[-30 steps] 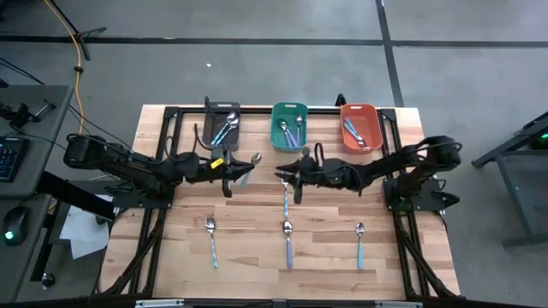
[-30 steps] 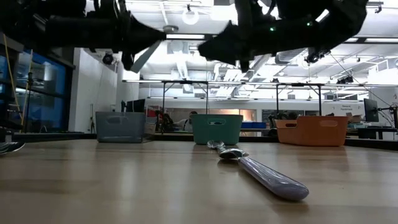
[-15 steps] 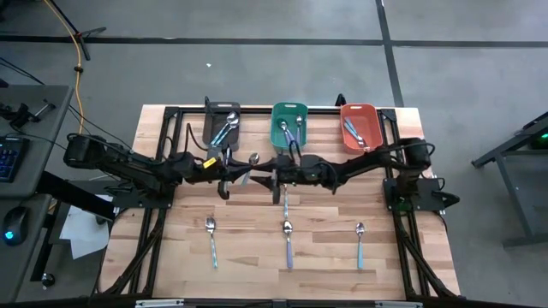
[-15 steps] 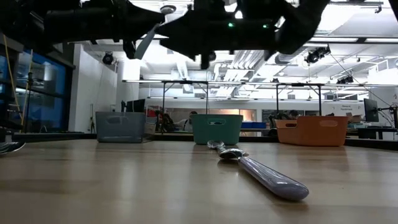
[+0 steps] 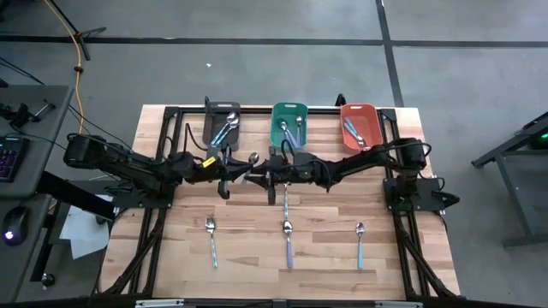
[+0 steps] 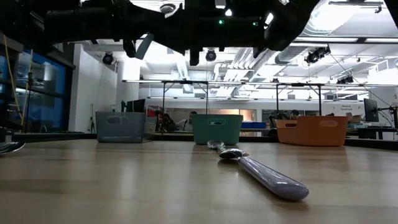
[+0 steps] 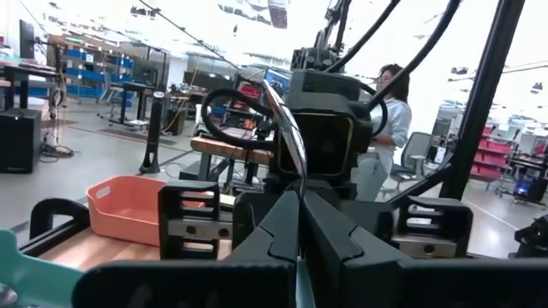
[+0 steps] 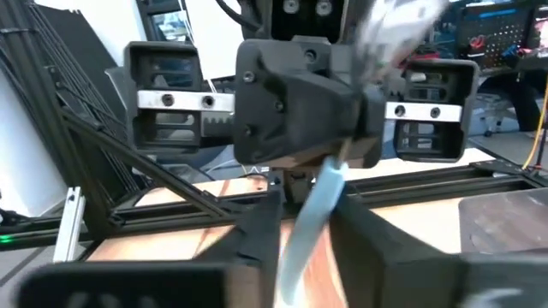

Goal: Sort silverware by color (type)
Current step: Put the top blue spoon into the orange bin

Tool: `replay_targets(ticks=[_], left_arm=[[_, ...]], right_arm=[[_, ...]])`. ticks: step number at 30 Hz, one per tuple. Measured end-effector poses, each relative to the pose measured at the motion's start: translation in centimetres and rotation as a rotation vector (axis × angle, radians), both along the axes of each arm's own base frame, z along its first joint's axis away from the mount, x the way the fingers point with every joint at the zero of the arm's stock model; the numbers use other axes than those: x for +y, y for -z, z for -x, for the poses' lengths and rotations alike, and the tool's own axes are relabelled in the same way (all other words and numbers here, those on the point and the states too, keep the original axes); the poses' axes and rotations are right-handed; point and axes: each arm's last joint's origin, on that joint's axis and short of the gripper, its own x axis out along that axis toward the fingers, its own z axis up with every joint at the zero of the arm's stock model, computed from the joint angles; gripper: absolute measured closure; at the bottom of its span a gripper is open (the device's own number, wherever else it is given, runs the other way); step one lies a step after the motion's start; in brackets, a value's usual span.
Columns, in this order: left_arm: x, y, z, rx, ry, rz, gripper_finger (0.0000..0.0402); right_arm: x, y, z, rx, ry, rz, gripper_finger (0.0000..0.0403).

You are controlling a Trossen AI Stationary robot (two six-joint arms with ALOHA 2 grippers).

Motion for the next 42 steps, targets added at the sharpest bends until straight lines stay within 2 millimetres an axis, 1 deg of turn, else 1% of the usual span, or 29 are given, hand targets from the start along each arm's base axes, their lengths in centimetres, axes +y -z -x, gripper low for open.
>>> replay_targets(ticks=[2, 4, 7, 9, 12, 15, 18, 22, 26, 30, 33, 37, 40, 42], left_arm=[[0.0, 0.0, 0.0, 0.003, -0.002, -0.012, 0.0401], [0.0, 0.0, 0.0, 0.002, 0.001, -0.02, 0.0401], [0.0, 0.0, 0.0, 0.006, 0.003, -0.03, 0.0401], [0.0, 0.1, 0.0, 0.01, 0.004, -0.024, 0.0396], [0.0, 0.4, -0.1, 0.042, 0.0, -0.047, 0.038], [0.0, 0.7, -0.1, 0.083, -0.015, -0.076, 0.036], [0.1, 0.9, -0.2, 0.115, -0.031, -0.108, 0.0338], [0.2, 1.1, -0.2, 0.137, -0.083, -0.161, 0.0315], [0.4, 1.5, -0.2, 0.188, -0.137, -0.194, 0.03], [0.4, 2.4, -0.2, 0.283, -0.142, -0.202, 0.0296], [0.4, 3.2, -0.1, 0.369, -0.142, -0.196, 0.0297], [0.4, 4.1, 0.1, 0.451, -0.135, -0.167, 0.0305], [0.2, 4.3, 0.1, 0.472, -0.126, -0.159, 0.0312], [0.1, 4.3, 0.1, 0.472, -0.119, -0.152, 0.0317]], right_arm=[[0.0, 0.1, 0.0, 0.008, 0.001, 0.0, 0.0372], [0.1, 0.1, 0.0, 0.007, 0.0, 0.011, 0.0391], [0.3, 0.1, 0.0, 0.011, -0.003, 0.019, 0.0381], [0.3, 0.2, 0.0, 0.021, -0.001, 0.027, 0.0384], [0.2, 0.3, 0.0, 0.039, 0.009, 0.042, 0.0396], [-0.3, 0.2, 0.3, 0.077, 0.012, 0.045, 0.0395], [-0.8, -0.4, 0.7, 0.112, 0.024, 0.052, 0.0398], [-1.6, -1.2, 1.5, 0.191, 0.081, 0.071, 0.0398], [-2.4, -2.7, 2.8, 0.273, 0.123, 0.072, 0.0398], [-3.6, -4.5, 5.5, 0.426, 0.217, 0.062, 0.0398], [-4.9, -6.0, 8.4, 0.547, 0.303, 0.001, 0.0398], [-7.1, -7.5, 13.0, 0.71, 0.481, -0.073, 0.0398], [-9.1, -7.9, 16.6, 0.852, 0.61, -0.148, 0.0398], [-10.6, -7.6, 18.6, 0.955, 0.707, -0.176, 0.0398]])
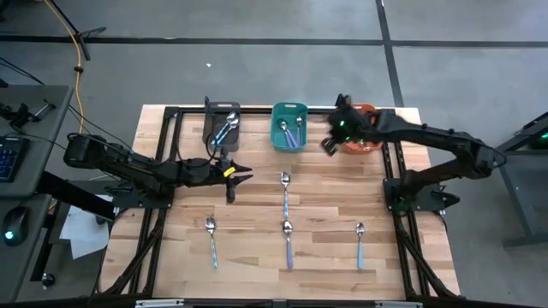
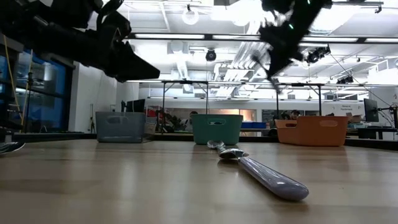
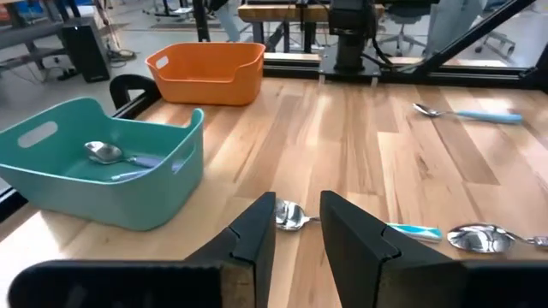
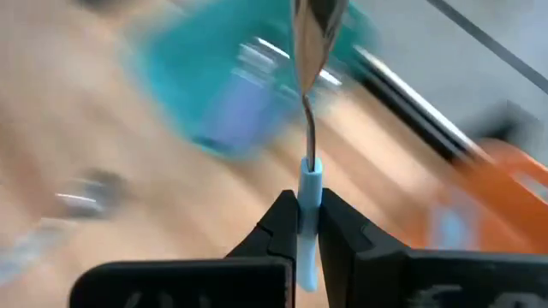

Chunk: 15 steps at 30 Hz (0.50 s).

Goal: Sort silverware by color (type)
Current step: Put the top blue spoon into the orange bin

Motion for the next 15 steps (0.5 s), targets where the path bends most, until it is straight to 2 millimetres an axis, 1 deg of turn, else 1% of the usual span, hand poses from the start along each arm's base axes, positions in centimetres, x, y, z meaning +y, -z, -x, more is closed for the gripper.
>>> replay_targets(ticks=[4, 7, 11, 15], left_arm=[[-0.3, 0.0, 0.0, -0.002, 0.013, 0.007, 0.0326], [-0.6, 0.1, 0.2, -0.016, 0.026, 0.008, 0.0333], [-0.6, 1.1, 1.3, -0.06, 0.024, 0.021, 0.0349], [-0.5, 2.3, 2.7, -0.083, 0.018, 0.043, 0.037]], right_arm=[[-3.3, 0.8, 3.2, 0.172, 0.202, -0.019, 0.0398], [-5.9, 1.5, 4.7, 0.226, 0.273, -0.038, 0.0398], [-8.6, 3.0, 5.9, 0.264, 0.302, -0.126, 0.0398], [-10.3, 4.9, 6.3, 0.312, 0.298, -0.215, 0.0398]])
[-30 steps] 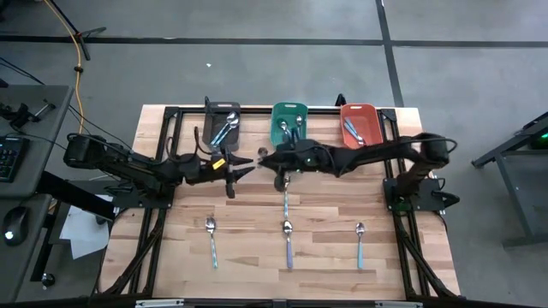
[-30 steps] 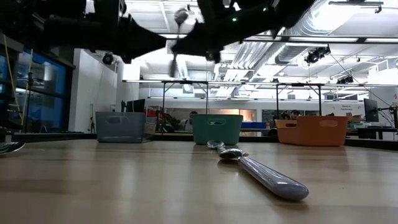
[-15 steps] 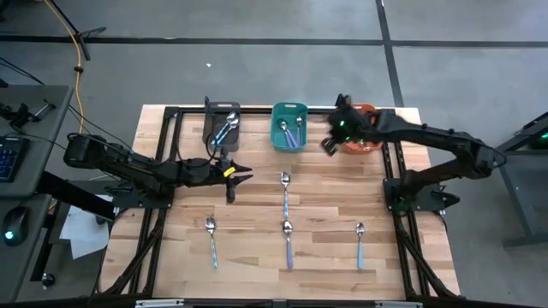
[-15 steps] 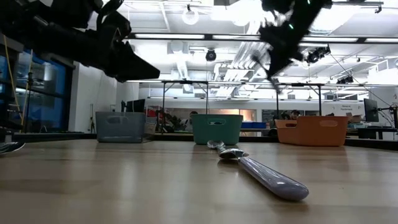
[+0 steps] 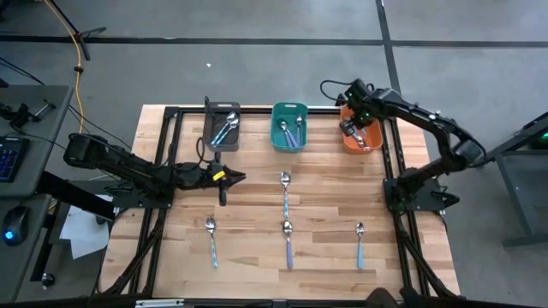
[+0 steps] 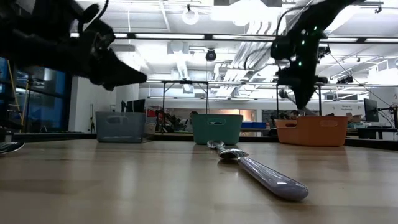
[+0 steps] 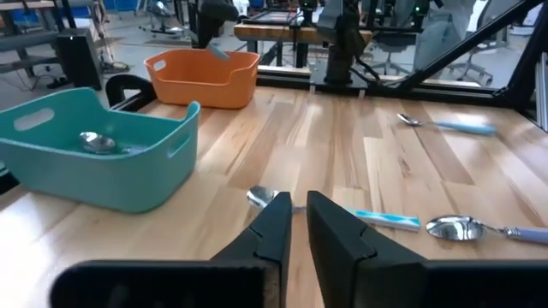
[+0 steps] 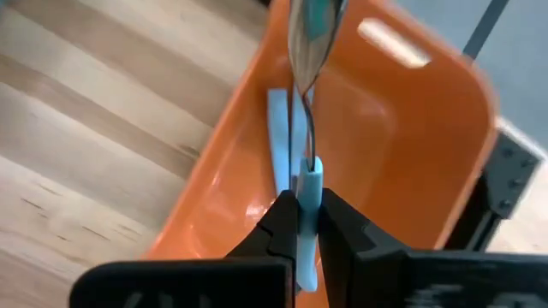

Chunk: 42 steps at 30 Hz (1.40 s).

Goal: Sort silverware by color (type)
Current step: Put the top blue spoon into the orange bin, then put the top white spoon into the black bin

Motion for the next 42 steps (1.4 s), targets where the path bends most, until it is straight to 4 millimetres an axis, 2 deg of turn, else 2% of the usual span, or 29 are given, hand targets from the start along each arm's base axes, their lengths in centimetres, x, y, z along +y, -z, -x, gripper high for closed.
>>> replay_targets(ticks=[6, 14, 24, 29, 35, 39, 42], left_arm=[[0.1, 0.9, 1.0, 0.007, -0.003, 0.019, 0.0398], [0.1, 0.9, 1.0, 0.005, -0.004, 0.025, 0.0401], [0.1, 1.0, 1.0, 0.017, 0.0, -0.002, 0.0401], [0.4, 1.0, 1.0, 0.017, -0.028, -0.003, 0.0401], [0.8, 1.0, 1.0, 0.026, -0.051, -0.031, 0.0401], [1.2, 1.0, 1.0, 0.033, -0.068, -0.045, 0.0401], [1.5, 1.1, 1.0, 0.036, -0.082, -0.048, 0.0401]], right_arm=[[-1.8, 2.7, 0.2, 0.052, 0.019, -0.1, 0.0398], [-2.8, 5.1, 0.1, 0.098, 0.039, -0.19, 0.0398], [-2.9, 5.6, 0.1, 0.106, 0.039, -0.206, 0.0396], [-2.7, 5.6, 0.1, 0.128, 0.038, -0.211, 0.0367], [-2.2, 3.9, 0.4, 0.226, 0.031, -0.083, 0.0314], [-1.1, 1.2, 1.0, 0.157, 0.049, 0.005, 0.0294], [0.5, -0.7, 0.9, 0.068, 0.037, 0.041, 0.029]])
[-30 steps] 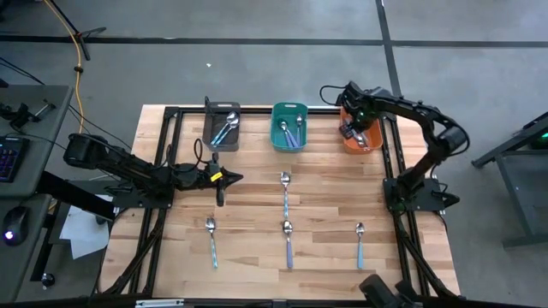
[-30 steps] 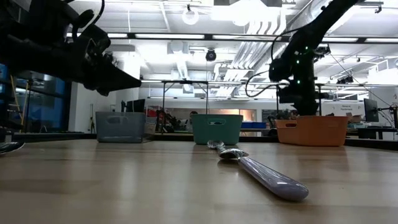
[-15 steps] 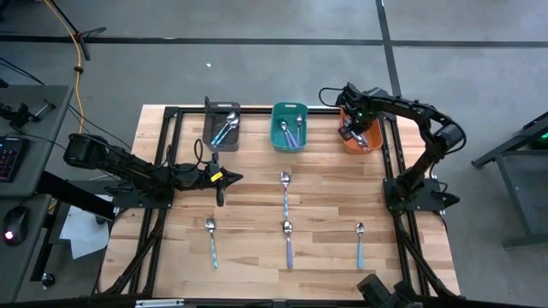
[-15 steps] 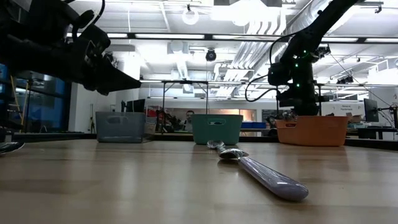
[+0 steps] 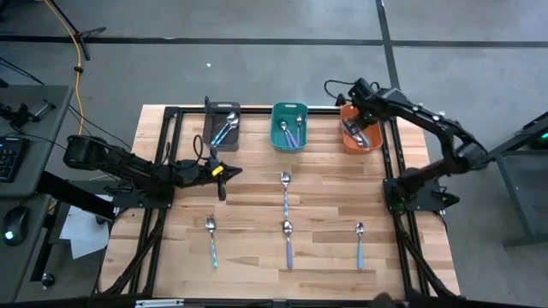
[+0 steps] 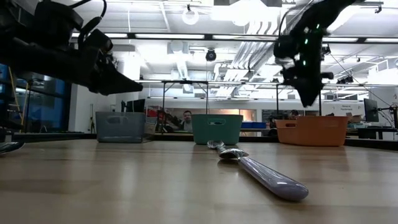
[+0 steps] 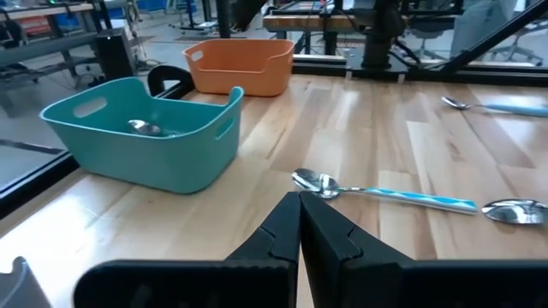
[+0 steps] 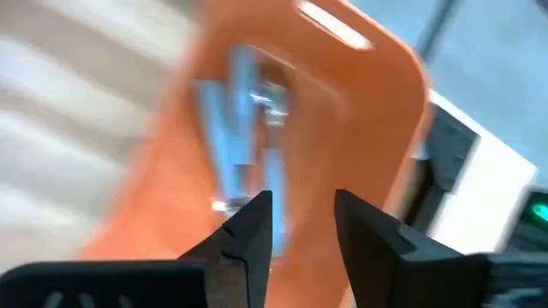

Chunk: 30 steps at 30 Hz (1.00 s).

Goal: Sort silverware by color (type)
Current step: Put the top white spoon into the black bin

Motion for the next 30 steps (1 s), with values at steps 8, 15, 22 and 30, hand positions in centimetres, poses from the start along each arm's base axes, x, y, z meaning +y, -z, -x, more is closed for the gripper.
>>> replay_targets(ticks=[8, 15, 22, 30], left_arm=[[0.4, 0.0, 0.0, 0.009, -0.01, -0.028, 0.0401], [0.4, 0.1, 0.0, 0.02, 0.012, -0.012, 0.0401], [0.4, 0.2, 0.0, 0.023, 0.011, -0.003, 0.0401], [0.4, 0.2, 0.1, 0.023, 0.006, 0.021, 0.0401]], right_arm=[[6.8, -1.8, -5.0, -0.231, -0.277, -0.07, 0.0289], [13.2, -0.8, -10.3, -0.301, -0.536, -0.081, 0.0289], [17.1, 1.8, -14.1, -0.341, -0.573, -0.064, 0.0289], [19.4, 5.5, -17.1, -0.425, -0.396, -0.138, 0.0289]])
